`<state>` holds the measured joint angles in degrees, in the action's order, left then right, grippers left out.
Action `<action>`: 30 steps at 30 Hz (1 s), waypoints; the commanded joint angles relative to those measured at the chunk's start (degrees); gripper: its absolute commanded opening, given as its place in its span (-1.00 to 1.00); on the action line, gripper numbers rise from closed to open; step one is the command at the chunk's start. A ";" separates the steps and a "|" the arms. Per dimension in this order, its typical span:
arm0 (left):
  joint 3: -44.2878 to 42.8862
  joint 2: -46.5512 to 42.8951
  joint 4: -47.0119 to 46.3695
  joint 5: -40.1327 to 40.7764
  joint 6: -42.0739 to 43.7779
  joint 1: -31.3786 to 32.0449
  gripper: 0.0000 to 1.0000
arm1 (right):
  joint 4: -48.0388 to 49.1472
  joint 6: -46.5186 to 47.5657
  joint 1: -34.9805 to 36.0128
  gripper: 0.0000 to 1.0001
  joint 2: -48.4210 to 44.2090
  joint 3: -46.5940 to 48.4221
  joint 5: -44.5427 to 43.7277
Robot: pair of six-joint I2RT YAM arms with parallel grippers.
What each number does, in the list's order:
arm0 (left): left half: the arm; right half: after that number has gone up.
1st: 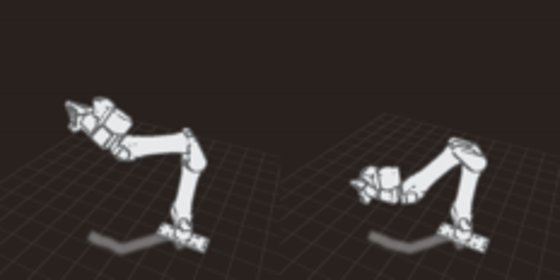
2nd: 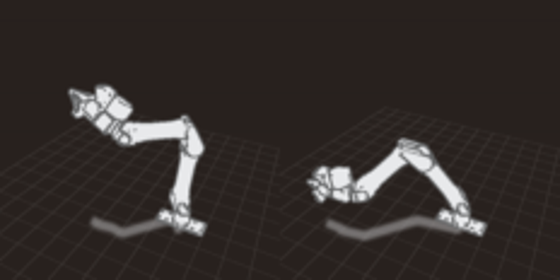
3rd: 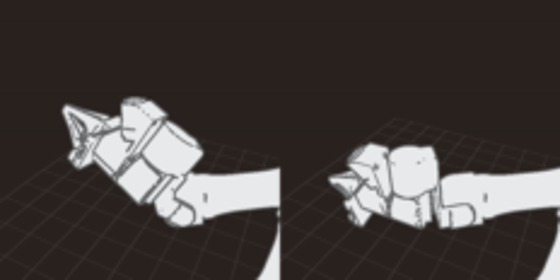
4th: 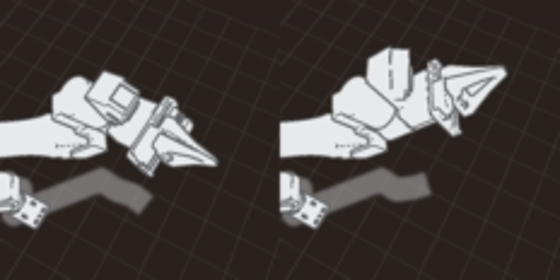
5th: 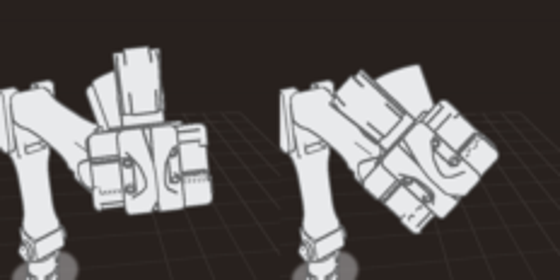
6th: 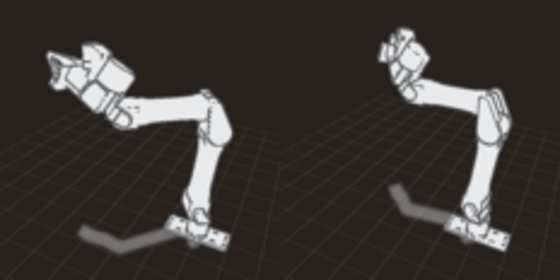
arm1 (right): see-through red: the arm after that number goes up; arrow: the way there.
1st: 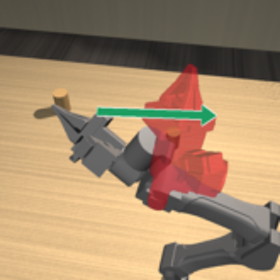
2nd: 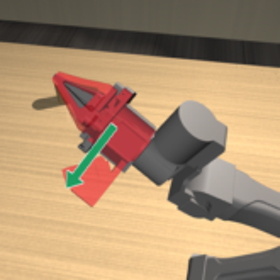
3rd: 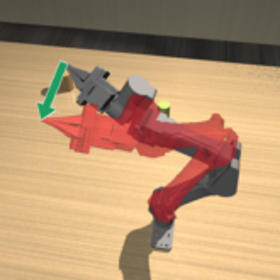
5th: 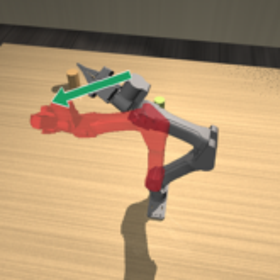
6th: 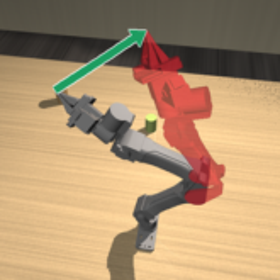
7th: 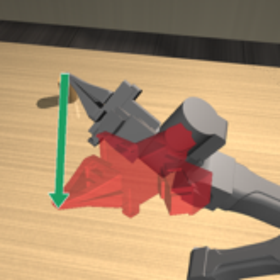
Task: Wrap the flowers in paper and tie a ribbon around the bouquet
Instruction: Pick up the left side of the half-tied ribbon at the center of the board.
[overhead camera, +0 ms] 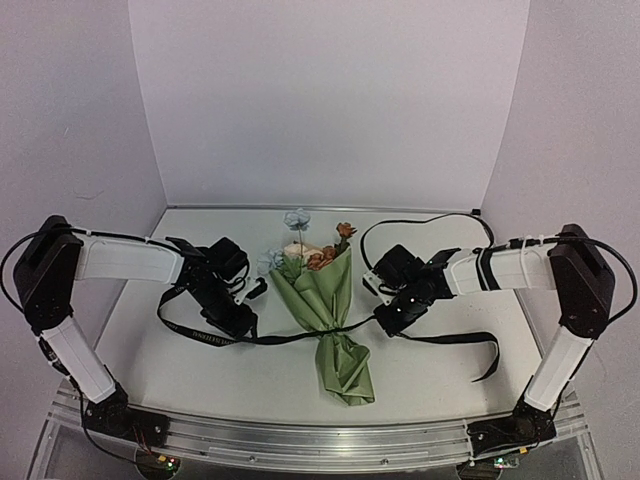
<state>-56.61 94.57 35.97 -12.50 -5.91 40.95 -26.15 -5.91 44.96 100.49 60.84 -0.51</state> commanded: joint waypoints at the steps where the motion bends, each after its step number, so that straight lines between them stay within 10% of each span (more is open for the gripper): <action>1: -3.18 2.86 2.31 0.08 0.49 1.09 0.25 | 0.14 -0.88 -0.40 -1.00 -1.70 0.31 0.04; 13: -5.54 7.18 5.17 9.68 -0.72 2.33 0.00 | 0.13 -1.46 -0.82 -1.00 -2.22 -0.11 0.07; 20: -6.37 6.77 4.66 21.39 -4.56 2.34 -0.99 | -0.09 -3.28 -0.84 -1.00 -2.10 0.21 2.60; 24: -5.73 2.65 1.09 28.59 -8.91 -0.38 -0.99 | -0.30 -7.42 0.50 -1.00 -1.09 1.13 7.42; 30: -3.56 -4.31 -3.94 18.94 -11.79 -10.37 -1.00 | -0.14 -10.71 5.10 -1.00 0.96 2.09 5.88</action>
<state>-60.69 96.65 36.35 8.71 -14.90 35.71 -26.03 -12.82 47.71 100.50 61.04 5.80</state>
